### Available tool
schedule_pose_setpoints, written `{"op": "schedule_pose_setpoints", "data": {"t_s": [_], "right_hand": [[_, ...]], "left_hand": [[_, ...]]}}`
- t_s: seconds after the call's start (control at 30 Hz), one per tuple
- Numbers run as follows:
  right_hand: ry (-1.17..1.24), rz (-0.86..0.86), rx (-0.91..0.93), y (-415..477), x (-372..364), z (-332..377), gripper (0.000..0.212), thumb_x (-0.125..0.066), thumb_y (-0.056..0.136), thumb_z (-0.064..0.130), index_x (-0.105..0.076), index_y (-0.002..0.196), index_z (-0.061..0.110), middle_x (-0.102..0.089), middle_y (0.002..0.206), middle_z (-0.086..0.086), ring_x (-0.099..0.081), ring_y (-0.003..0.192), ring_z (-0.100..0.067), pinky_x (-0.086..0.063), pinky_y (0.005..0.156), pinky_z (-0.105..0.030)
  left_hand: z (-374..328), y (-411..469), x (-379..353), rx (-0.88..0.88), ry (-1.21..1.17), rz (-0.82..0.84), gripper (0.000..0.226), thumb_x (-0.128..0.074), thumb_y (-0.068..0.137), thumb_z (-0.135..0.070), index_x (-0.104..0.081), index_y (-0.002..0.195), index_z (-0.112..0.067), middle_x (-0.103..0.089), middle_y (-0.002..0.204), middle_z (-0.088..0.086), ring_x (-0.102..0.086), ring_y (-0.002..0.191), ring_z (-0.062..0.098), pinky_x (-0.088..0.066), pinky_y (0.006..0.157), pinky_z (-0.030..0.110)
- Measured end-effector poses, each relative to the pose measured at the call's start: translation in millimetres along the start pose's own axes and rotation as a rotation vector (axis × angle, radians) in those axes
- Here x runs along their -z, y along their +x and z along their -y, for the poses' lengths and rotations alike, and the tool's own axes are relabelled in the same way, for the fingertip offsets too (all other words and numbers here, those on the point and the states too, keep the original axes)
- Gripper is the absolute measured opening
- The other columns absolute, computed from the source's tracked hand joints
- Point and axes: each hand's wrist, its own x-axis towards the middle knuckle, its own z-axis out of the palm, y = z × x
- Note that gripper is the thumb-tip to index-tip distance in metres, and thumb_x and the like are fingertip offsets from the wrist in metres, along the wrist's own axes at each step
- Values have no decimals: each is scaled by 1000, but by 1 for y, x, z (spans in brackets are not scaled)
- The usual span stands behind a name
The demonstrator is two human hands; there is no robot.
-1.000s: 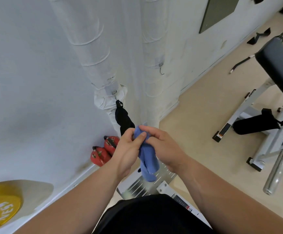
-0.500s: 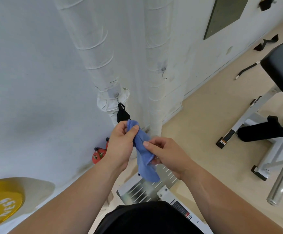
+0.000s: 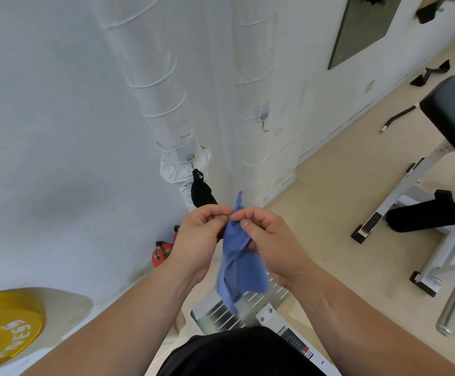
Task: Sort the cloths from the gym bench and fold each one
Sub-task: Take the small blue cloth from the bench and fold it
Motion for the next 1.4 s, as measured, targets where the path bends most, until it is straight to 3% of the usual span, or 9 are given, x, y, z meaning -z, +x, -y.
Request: {"op": "schedule_pose_setpoints", "data": {"t_s": [0.17,0.3,0.43,0.63,0.77,0.87,1.1,1.23,1.4], "right_hand": [[1,12,18,-1,-4,3,25,-52,101,3,-71,99,18,-74,101,-4,-69,100,-20,-55,96,-38],[-82,83,54,-6,-5,8,21,-53,100,2,-70,99,14,-73,92,0,-67,88,-8,-53,83,-22],[2,92,9,-9,-5,8,34,-50,100,-3,-77,96,17,-77,96,4,-71,96,-10,-54,88,-25],[-65,66,49,-13,-3,9,38,-56,90,-13,-75,112,10,-78,104,-2,-73,100,-12,-57,90,-26],[-287,-98,191,-14,-6,10,20,-71,85,-1,-79,89,17,-72,82,8,-64,69,2,-48,70,-12],[-377,-146,286,-12,2,18,24,-73,87,5,-73,80,28,-68,94,7,-62,81,3,-44,74,-9],[-504,-123,215,3,12,31,7,-74,85,18,-75,79,22,-72,76,3,-66,75,-17,-56,72,-34],[-503,-113,232,8,7,34,11,-76,85,21,-72,75,19,-70,72,6,-60,61,-8,-50,61,-24],[-438,-91,202,13,10,42,12,-81,82,21,-72,75,17,-72,69,-3,-66,62,-17,-58,63,-31]], "left_hand": [[-5,1,-3,117,-190,24,21,-63,98,-19,-74,83,-8,-72,81,15,-69,77,25,-56,73,37],[-12,3,-2,174,-155,70,17,-66,94,-9,-70,82,2,-68,78,19,-66,71,26,-57,64,31],[-14,2,-2,200,-152,20,26,-65,94,-7,-69,69,-6,-67,67,12,-65,62,22,-56,58,28],[-14,-2,-5,158,-269,2,14,-62,98,-11,-72,91,-5,-75,83,14,-72,73,22,-58,65,32],[-11,-4,-5,113,-199,2,15,-61,98,-13,-75,94,-6,-74,86,14,-71,76,24,-58,66,32],[-10,-2,3,33,-13,-39,19,-62,99,-16,-76,86,-13,-68,78,11,-59,63,20,-46,55,29],[-18,-15,6,-48,11,33,21,-57,100,-8,-72,85,-7,-68,66,6,-60,51,12,-46,47,18],[-23,-17,1,-111,48,30,19,-60,98,-7,-70,81,-7,-65,60,-1,-57,49,7,-44,48,16],[-26,-15,5,-109,34,32,17,-62,97,-12,-71,91,3,-64,64,4,-58,53,10,-46,49,20]]}}
